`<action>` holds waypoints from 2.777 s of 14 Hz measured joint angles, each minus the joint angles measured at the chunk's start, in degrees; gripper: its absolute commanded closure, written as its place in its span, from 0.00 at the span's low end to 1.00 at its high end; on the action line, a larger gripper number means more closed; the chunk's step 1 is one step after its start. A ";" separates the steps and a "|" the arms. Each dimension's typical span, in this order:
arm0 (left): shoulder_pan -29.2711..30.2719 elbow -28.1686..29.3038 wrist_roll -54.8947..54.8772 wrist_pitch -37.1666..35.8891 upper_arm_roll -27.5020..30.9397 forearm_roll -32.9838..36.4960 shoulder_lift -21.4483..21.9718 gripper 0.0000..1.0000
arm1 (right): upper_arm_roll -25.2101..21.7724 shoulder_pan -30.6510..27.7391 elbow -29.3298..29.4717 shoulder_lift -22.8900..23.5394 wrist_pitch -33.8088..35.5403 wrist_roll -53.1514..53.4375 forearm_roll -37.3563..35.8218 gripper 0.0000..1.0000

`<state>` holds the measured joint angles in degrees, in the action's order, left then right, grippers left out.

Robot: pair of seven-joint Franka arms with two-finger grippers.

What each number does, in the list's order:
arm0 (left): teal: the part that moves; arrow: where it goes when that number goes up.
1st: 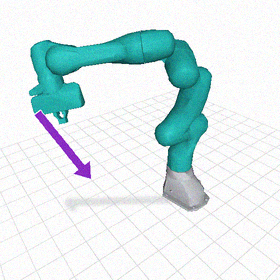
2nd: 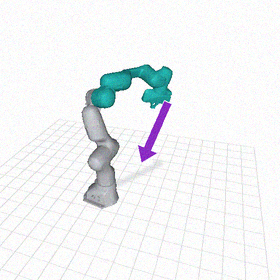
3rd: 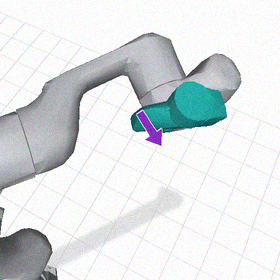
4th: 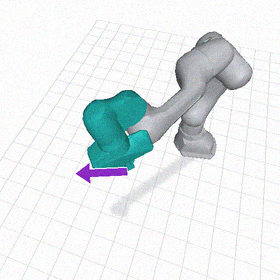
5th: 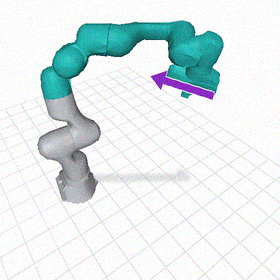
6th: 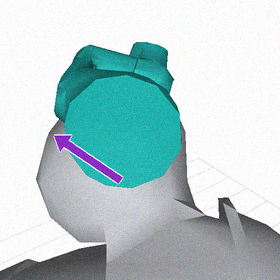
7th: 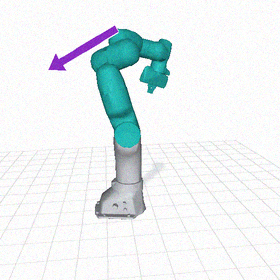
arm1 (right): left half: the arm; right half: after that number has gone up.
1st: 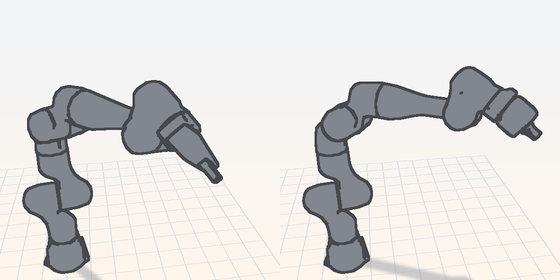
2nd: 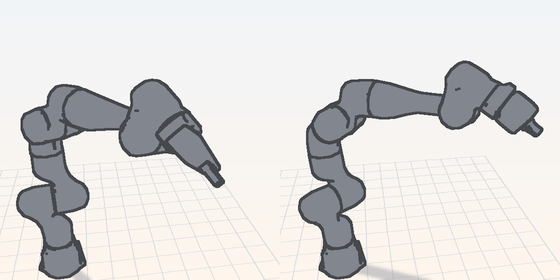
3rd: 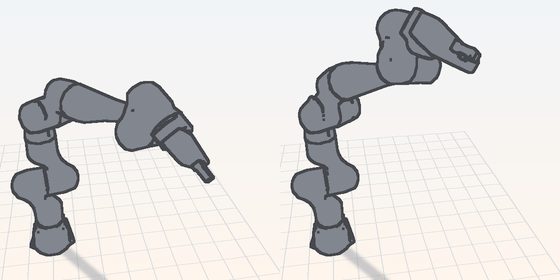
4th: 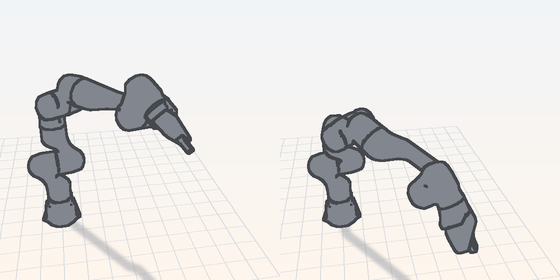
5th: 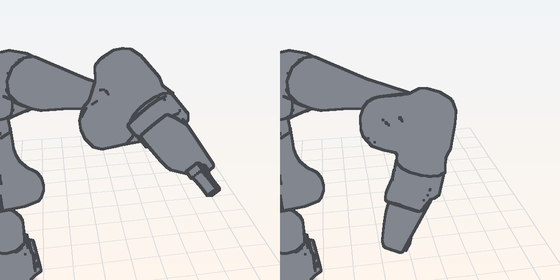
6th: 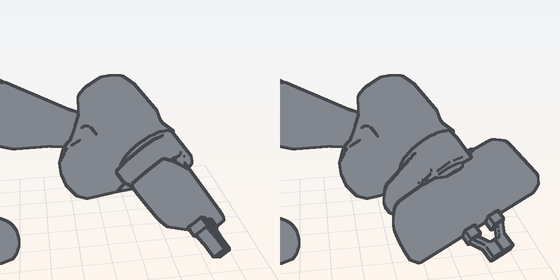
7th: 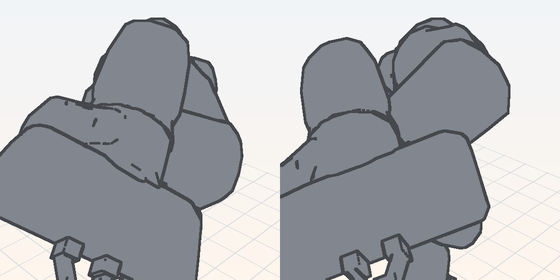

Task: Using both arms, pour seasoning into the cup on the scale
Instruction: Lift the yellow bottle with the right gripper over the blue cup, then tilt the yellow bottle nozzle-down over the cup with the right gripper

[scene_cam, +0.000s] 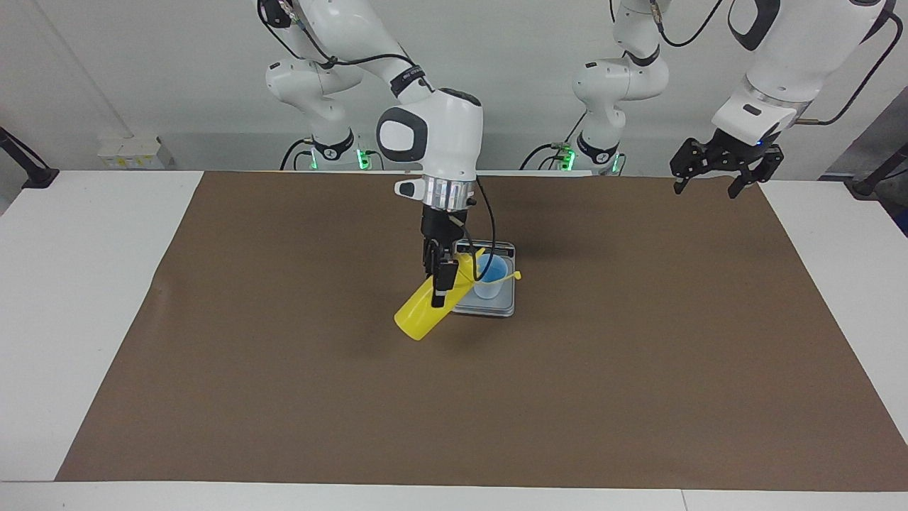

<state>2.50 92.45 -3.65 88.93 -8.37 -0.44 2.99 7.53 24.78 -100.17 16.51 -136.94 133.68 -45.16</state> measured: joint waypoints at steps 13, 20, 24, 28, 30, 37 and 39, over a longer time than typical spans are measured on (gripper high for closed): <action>0.06 0.42 -1.32 -0.02 0.00 0.23 -0.03 0.00 | 0.04 6.87 0.23 6.66 6.64 4.89 -30.71 1.00; 0.06 0.44 -1.33 -0.02 0.00 0.23 -0.03 0.00 | 0.04 8.60 0.23 7.11 12.26 4.84 -35.53 1.00; 0.06 0.45 -1.33 -0.02 0.00 0.23 -0.03 0.00 | -0.07 8.59 0.24 7.17 15.19 1.39 -36.43 1.00; 0.06 0.45 -1.34 -0.02 0.00 0.23 -0.03 0.00 | -0.17 8.60 0.29 7.16 15.78 -0.44 -37.11 1.00; 0.06 0.45 -1.37 -0.02 0.00 0.23 -0.03 0.00 | -0.06 8.69 0.32 7.17 17.79 -1.30 -37.21 1.00; 0.09 0.45 -1.90 -0.02 0.02 0.23 -0.03 0.00 | 0.02 9.40 1.37 7.19 20.63 -0.38 -35.16 1.00; 0.09 0.45 -1.95 -0.02 0.02 0.23 -0.03 0.00 | 0.27 9.43 1.47 7.26 20.60 2.28 -34.63 1.00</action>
<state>2.60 92.90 -5.60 88.91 -8.35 -0.21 2.96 7.79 34.20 -98.70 23.78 -116.34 135.97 -79.79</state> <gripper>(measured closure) 0.000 0.471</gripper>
